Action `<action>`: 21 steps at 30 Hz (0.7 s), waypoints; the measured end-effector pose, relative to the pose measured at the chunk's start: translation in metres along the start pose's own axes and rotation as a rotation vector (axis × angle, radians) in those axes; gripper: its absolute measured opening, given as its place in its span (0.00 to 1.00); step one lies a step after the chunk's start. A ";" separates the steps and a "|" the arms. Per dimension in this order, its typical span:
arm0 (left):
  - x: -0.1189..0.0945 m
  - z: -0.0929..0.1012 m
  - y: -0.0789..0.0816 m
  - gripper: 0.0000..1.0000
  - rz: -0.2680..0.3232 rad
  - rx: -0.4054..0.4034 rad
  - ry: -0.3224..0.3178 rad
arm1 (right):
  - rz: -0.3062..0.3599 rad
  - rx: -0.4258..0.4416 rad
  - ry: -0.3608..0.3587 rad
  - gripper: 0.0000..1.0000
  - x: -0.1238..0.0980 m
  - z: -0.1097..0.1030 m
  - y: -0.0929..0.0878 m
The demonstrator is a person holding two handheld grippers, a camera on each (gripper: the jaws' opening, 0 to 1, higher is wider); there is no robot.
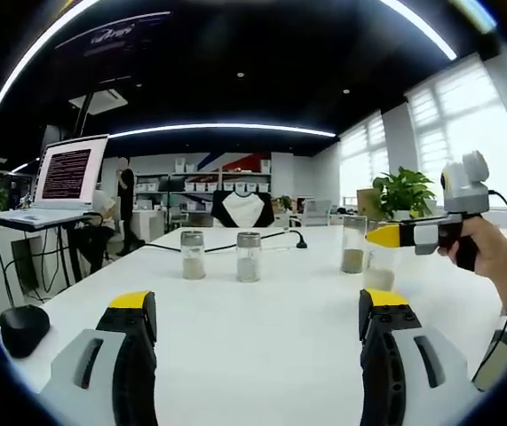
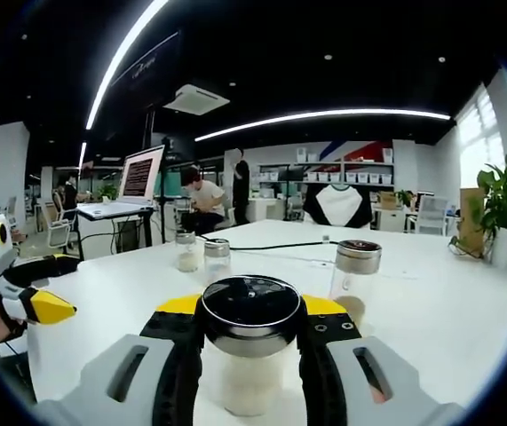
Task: Rotate the seasoning bottle until the label or dispensing opening points toward the visible target arrow and the bottle remains upright within the marked orientation range
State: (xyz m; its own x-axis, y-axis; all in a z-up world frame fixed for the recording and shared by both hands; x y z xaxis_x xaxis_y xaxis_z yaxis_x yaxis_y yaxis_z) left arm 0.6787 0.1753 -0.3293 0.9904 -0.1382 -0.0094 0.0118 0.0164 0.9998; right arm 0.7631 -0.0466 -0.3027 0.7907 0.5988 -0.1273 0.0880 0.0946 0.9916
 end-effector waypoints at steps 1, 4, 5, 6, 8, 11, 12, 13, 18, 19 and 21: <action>0.000 0.000 0.000 1.00 -0.001 0.001 0.001 | -0.001 0.000 -0.001 0.40 0.000 0.000 0.000; 0.000 -0.002 -0.001 1.00 -0.002 -0.008 0.007 | -0.004 0.003 -0.014 0.40 0.000 0.000 0.000; 0.000 -0.002 -0.001 1.00 -0.003 -0.007 0.008 | -0.006 0.000 -0.023 0.40 0.000 -0.001 0.000; 0.000 -0.002 -0.001 1.00 -0.005 -0.006 0.007 | -0.005 0.002 -0.029 0.40 0.000 -0.001 0.000; 0.000 -0.002 -0.001 1.00 -0.005 -0.007 0.006 | 0.000 0.004 -0.037 0.40 0.000 -0.001 0.000; 0.000 -0.001 -0.002 1.00 -0.008 -0.008 0.005 | 0.000 0.005 -0.059 0.40 0.000 -0.001 0.000; 0.000 -0.001 -0.002 1.00 -0.008 -0.009 0.005 | -0.001 0.006 -0.065 0.40 0.001 -0.001 0.000; 0.000 -0.001 -0.002 1.00 -0.010 -0.009 0.005 | -0.001 0.005 -0.070 0.40 0.001 -0.001 0.000; 0.000 -0.002 -0.003 1.00 -0.011 -0.016 0.007 | 0.006 0.009 -0.098 0.40 0.001 -0.001 0.000; 0.000 -0.002 -0.003 1.00 -0.009 -0.017 0.007 | 0.007 0.008 -0.103 0.40 0.001 -0.001 0.000; 0.000 -0.002 -0.002 1.00 -0.009 -0.018 0.006 | 0.009 0.008 -0.111 0.40 0.001 -0.002 0.000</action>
Point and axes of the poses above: the point that each gripper's makers call its tool centre point, and the gripper's own axes: x roughly forward along the fingers, z roughly to its right, y roughly out of its top, the point moved 5 cm from there along -x, roughly backward along the fingers, and after that the axes turned 4 degrees about y, right-handed, at the moved point
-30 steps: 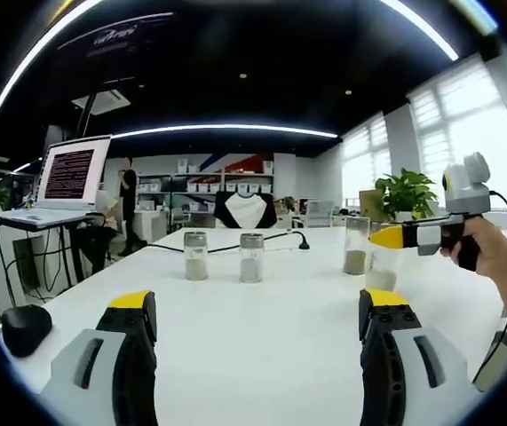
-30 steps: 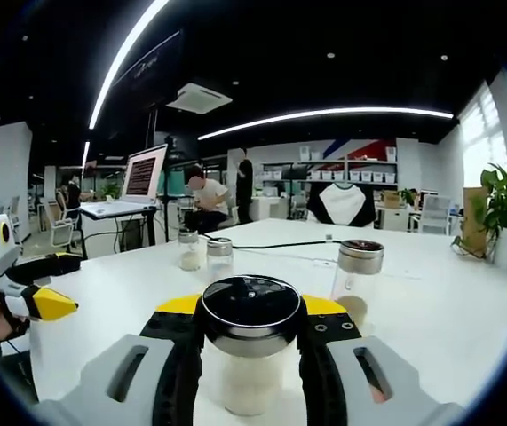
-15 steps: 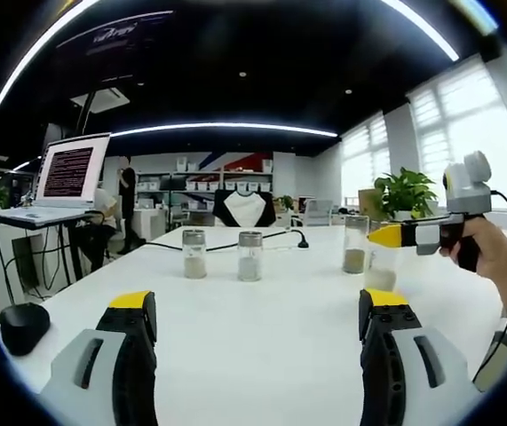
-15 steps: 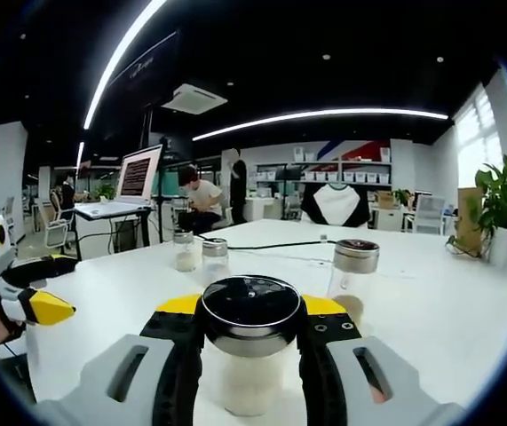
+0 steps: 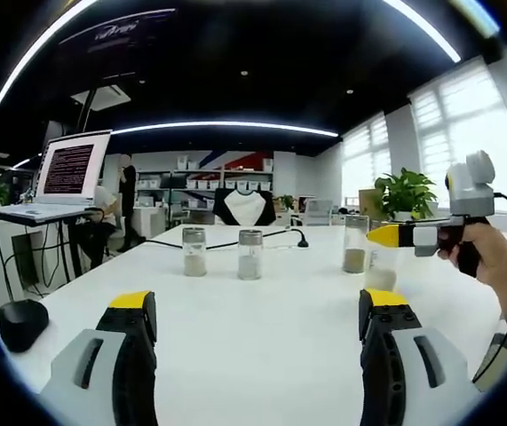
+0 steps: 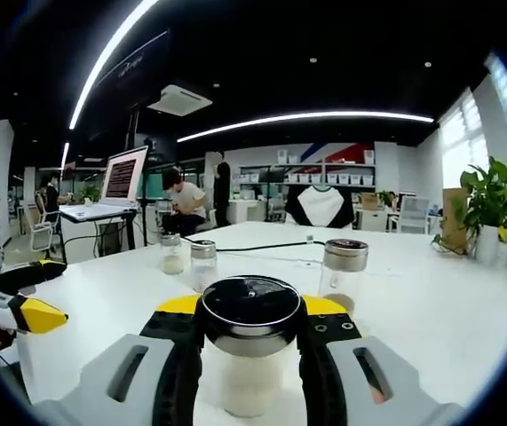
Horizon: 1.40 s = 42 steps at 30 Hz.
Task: Rotate the seasoning bottle until the label or dispensing opening points toward the visible target arrow and the bottle remains upright within the marked orientation range
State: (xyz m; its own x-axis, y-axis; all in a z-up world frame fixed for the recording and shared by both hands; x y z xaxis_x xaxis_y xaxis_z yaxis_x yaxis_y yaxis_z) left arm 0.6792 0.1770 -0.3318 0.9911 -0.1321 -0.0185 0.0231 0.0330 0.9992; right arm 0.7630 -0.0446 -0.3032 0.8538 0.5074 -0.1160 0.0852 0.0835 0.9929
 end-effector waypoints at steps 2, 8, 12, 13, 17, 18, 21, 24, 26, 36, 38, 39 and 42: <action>0.000 0.000 0.000 1.00 -0.001 0.000 -0.001 | 0.003 0.003 -0.007 0.40 0.000 0.000 0.000; 0.000 0.000 -0.001 1.00 -0.007 0.000 -0.002 | 0.020 0.007 -0.036 0.40 0.000 0.000 0.000; 0.001 0.000 -0.001 1.00 -0.013 -0.003 -0.003 | 0.019 0.010 -0.066 0.40 0.000 0.000 0.000; 0.001 -0.001 -0.001 1.00 -0.012 -0.004 -0.002 | 0.020 0.011 -0.071 0.40 0.000 0.000 0.000; 0.000 -0.003 0.000 1.00 -0.006 -0.005 0.003 | 0.018 0.011 -0.100 0.40 0.000 -0.002 0.000; 0.000 -0.004 0.000 1.00 -0.007 -0.007 0.005 | 0.018 0.012 -0.110 0.40 0.000 -0.002 0.000; 0.000 -0.005 0.000 1.00 -0.007 -0.010 0.007 | 0.019 0.014 -0.138 0.39 -0.001 -0.003 -0.001; 0.000 -0.005 0.001 1.00 -0.006 -0.010 0.007 | 0.019 0.019 -0.183 0.39 -0.001 -0.003 0.000; 0.000 -0.004 0.001 1.00 -0.006 -0.010 0.005 | 0.022 0.022 -0.212 0.40 -0.001 -0.004 -0.001; 0.000 -0.004 0.000 1.00 -0.011 -0.015 0.004 | 0.033 0.022 -0.237 0.40 0.000 -0.002 -0.001; 0.000 -0.004 0.000 1.00 -0.011 -0.013 0.004 | 0.032 0.024 -0.238 0.40 0.000 -0.002 0.000; 0.000 -0.004 0.000 1.00 -0.011 -0.012 0.004 | 0.033 0.025 -0.241 0.40 0.000 -0.001 0.000; 0.001 -0.004 -0.002 1.00 -0.018 -0.014 0.005 | 0.027 0.027 -0.235 0.40 0.000 -0.001 0.000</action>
Point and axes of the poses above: the point that each gripper's makers call its tool centre point, and the gripper's own axes: x roughly forward along the fingers, z roughly to its right, y roughly out of its top, the point moved 5 cm from there along -x, roughly backward along the fingers, and after that the axes turned 4 degrees about y, right-handed, at the moved point
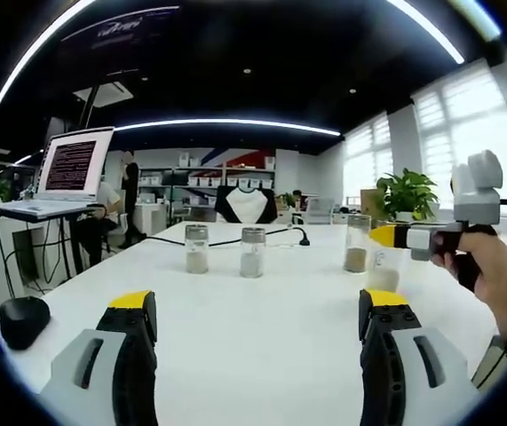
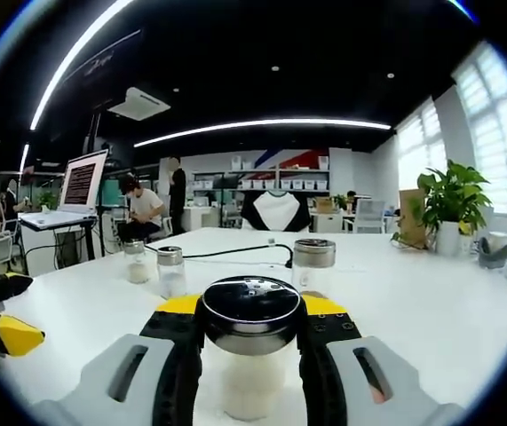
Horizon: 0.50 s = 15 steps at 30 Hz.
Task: Rotate the seasoning bottle until the label or dispensing opening points toward the visible target arrow and the bottle remains upright within the marked orientation range
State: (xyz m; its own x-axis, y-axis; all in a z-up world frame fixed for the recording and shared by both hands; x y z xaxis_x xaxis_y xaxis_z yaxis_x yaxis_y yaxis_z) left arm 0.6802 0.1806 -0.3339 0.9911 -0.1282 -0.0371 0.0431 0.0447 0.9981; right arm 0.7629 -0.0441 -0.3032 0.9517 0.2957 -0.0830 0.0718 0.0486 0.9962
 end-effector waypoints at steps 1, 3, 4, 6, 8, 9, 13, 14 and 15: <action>0.000 0.000 -0.001 0.99 -0.003 -0.001 -0.001 | 0.000 0.003 0.000 0.40 0.000 0.001 0.000; 0.001 0.000 -0.002 0.99 -0.008 -0.001 -0.002 | -0.001 0.001 -0.008 0.40 0.000 0.001 0.000; 0.001 0.000 -0.001 0.99 -0.008 -0.001 -0.002 | -0.002 0.003 -0.010 0.40 0.000 0.001 0.000; 0.000 0.000 -0.001 0.99 -0.007 0.004 0.000 | -0.002 0.004 -0.010 0.40 0.001 0.002 0.000; 0.000 0.000 -0.001 1.00 -0.009 0.012 -0.001 | -0.002 0.006 -0.010 0.40 0.001 0.002 0.000; 0.000 0.000 -0.001 1.00 -0.009 0.011 -0.003 | -0.002 0.006 -0.011 0.40 0.001 0.002 0.000; 0.000 0.001 -0.001 1.00 -0.010 0.011 -0.005 | -0.008 0.012 -0.009 0.42 0.000 0.002 0.000; 0.000 0.001 -0.001 1.00 -0.008 0.010 -0.005 | -0.005 0.011 -0.012 0.45 -0.001 0.003 0.000; 0.000 0.001 0.000 1.00 -0.008 0.009 -0.005 | -0.001 0.007 -0.014 0.48 -0.002 0.005 0.000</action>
Point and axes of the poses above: the point that each gripper's makers call its tool centre point, and the gripper's own axes: x roughly forward along the fingers, z roughly to its right, y roughly out of its top, the point moved 5 cm from there along -x, roughly backward along the fingers, and after that the axes turned 4 degrees about y, right-handed, at the moved point
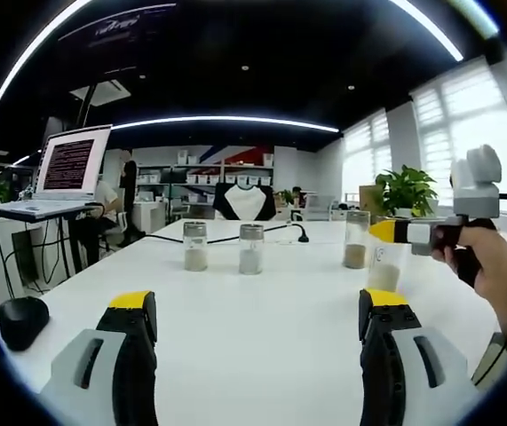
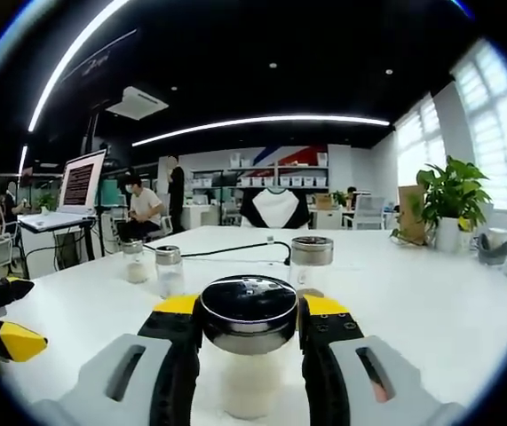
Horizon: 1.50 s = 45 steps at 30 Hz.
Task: Rotate the seasoning bottle until the label or dispensing opening points toward the visible target arrow and the bottle remains upright within the marked orientation range
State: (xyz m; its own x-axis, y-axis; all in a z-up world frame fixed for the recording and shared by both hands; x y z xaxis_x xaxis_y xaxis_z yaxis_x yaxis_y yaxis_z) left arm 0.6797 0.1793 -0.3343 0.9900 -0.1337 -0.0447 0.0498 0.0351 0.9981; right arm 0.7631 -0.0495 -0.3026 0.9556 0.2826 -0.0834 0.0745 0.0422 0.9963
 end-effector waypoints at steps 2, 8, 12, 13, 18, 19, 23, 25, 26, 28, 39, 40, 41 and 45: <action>-0.001 0.000 0.000 1.00 0.000 -0.001 0.002 | 0.003 0.003 0.011 0.51 -0.001 0.002 0.000; 0.000 0.000 0.000 1.00 -0.001 0.000 0.002 | 0.006 0.014 0.056 0.54 -0.004 0.002 0.001; 0.000 0.000 0.000 1.00 -0.002 0.002 0.002 | 0.000 -0.043 0.098 0.55 -0.005 0.001 0.002; 0.000 0.000 0.000 1.00 -0.001 0.001 0.002 | 0.001 -0.042 0.107 0.55 -0.004 0.000 0.002; 0.000 0.000 0.000 0.99 -0.001 0.001 0.002 | 0.014 -0.076 0.161 0.56 -0.006 0.000 0.007; 0.000 0.000 0.000 0.99 0.000 0.001 0.002 | 0.015 -0.082 0.175 0.56 -0.007 0.000 0.008; 0.000 -0.001 -0.001 0.99 -0.003 -0.003 0.004 | 0.026 -0.057 0.220 0.56 -0.009 0.004 0.014; 0.000 0.000 -0.001 0.99 -0.004 -0.003 0.004 | 0.038 -0.087 0.246 0.57 -0.009 0.003 0.018; 0.000 0.000 -0.001 0.99 -0.004 -0.002 0.003 | 0.039 -0.086 0.257 0.58 -0.009 0.003 0.019; 0.000 0.001 -0.002 0.99 -0.006 -0.002 0.000 | 0.045 -0.065 0.311 0.59 -0.009 0.003 0.022; 0.000 0.000 0.000 1.00 -0.005 0.003 0.002 | 0.043 -0.045 0.507 0.60 -0.009 0.010 0.025; 0.000 -0.001 0.000 1.00 -0.004 0.001 0.003 | 0.045 -0.078 0.527 0.60 -0.009 0.011 0.025; 0.000 -0.001 0.000 1.00 -0.005 0.002 0.003 | 0.036 -0.082 0.531 0.60 -0.009 0.012 0.025; 0.000 0.000 0.001 1.00 -0.005 0.002 -0.003 | 0.029 -0.079 0.652 0.60 -0.011 0.007 0.025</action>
State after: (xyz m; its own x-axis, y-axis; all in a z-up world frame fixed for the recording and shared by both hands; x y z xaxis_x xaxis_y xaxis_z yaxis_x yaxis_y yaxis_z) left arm 0.6799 0.1797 -0.3335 0.9894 -0.1368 -0.0494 0.0544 0.0328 0.9980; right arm 0.7567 -0.0581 -0.2766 0.5861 0.8067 -0.0757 0.0060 0.0891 0.9960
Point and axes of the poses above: the point that each gripper's makers call its tool centre point, and the gripper's own axes: x roughly forward along the fingers, z roughly to its right, y roughly out of its top, the point moved 5 cm from there along -x, roughly backward along the fingers, and after that the axes turned 4 degrees about y, right-handed, at the moved point
